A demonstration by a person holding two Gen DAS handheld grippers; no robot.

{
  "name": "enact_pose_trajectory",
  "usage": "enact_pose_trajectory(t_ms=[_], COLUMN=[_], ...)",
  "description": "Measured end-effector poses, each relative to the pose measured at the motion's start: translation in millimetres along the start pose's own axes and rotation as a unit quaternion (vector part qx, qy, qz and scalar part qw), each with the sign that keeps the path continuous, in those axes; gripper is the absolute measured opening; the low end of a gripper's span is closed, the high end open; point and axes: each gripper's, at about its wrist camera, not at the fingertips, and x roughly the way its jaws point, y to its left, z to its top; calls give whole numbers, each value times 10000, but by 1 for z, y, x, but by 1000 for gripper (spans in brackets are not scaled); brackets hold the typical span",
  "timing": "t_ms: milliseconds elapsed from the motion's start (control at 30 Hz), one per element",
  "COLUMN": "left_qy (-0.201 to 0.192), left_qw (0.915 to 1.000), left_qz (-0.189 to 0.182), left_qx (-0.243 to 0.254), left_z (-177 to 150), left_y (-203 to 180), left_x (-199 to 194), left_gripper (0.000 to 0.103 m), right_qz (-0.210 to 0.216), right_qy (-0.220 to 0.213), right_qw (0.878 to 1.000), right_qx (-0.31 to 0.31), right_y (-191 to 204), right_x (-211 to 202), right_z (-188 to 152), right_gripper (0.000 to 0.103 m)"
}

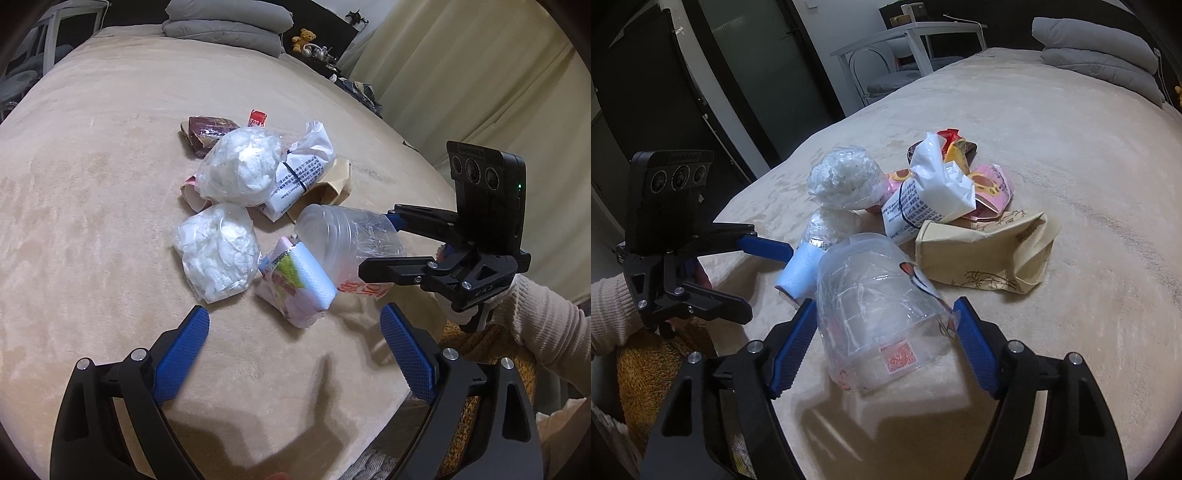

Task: Collect trash
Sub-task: 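Grasp the clear plastic cup with the right tool while the left tool approaches the pink wrapper, then grasp the pink snack wrapper with the left tool while the right tool holds the cup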

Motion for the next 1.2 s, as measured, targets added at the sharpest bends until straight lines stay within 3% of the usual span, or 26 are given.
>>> enact_pose_trajectory(t_ms=[367, 567, 967, 1100, 1200], left_qy=[-146, -90, 238, 304, 259], left_qw=[9997, 9990, 9923, 9897, 9891], left_qz=[-22, -17, 908, 1170, 1333], left_qx=[178, 439, 811, 763, 578], left_z=[3, 4, 12, 17, 21], left_y=[-11, -35, -58, -56, -51], left_x=[-3, 14, 67, 84, 88], left_gripper=[91, 91, 91, 75, 56], right_qz=[-188, -327, -526, -522, -508], right_qy=[-406, -700, -944, -945, -933], right_qw=[9987, 9954, 9904, 9906, 9912], right_qx=[233, 558, 863, 843, 796], right_y=[0, -6, -15, -14, -12], right_x=[-38, -65, -96, -98, -97], right_z=[-11, -23, -46, -49, -50], right_gripper=[68, 68, 68, 68, 68])
